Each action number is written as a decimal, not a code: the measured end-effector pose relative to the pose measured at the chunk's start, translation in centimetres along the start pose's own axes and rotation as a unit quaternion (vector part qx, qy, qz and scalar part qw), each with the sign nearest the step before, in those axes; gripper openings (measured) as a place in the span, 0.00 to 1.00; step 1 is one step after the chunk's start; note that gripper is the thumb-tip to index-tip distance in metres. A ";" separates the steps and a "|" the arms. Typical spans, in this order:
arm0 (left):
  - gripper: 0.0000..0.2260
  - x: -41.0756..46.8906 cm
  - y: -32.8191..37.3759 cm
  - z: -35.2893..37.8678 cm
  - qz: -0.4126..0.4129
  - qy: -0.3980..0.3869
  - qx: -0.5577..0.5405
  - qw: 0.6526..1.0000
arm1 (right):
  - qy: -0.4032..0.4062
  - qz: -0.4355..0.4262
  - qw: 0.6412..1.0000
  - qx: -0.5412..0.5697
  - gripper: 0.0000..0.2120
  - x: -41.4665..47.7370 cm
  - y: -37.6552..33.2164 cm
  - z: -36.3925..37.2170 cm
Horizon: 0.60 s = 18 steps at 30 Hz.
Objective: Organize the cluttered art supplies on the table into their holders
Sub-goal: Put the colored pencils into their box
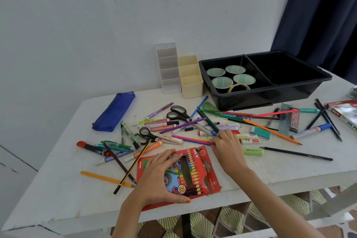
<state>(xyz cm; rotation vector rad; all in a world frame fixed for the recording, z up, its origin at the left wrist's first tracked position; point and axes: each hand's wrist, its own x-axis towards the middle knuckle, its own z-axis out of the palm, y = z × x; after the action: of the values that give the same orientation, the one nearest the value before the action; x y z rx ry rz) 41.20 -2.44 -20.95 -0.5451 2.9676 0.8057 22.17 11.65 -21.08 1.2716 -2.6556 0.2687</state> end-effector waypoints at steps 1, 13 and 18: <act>0.49 0.0 0.0 0.0 -0.001 0.000 -0.001 1.000 | 0.008 0.008 1.000 0.016 0.14 0.0 0.1 -0.1; 0.49 0.1 -0.3 0.0 0.001 0.018 -0.014 1.000 | 0.096 0.109 0.981 0.129 0.07 -2.9 7.7 -3.9; 0.48 0.2 -0.1 -0.1 0.002 0.019 -0.023 1.000 | 0.071 0.050 0.993 0.077 0.10 -3.5 5.6 -2.3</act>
<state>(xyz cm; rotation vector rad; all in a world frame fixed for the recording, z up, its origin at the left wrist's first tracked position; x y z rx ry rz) 41.05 -2.65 -20.99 -0.5642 2.9925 0.8770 20.18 18.27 -20.18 1.1155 -2.6222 0.5660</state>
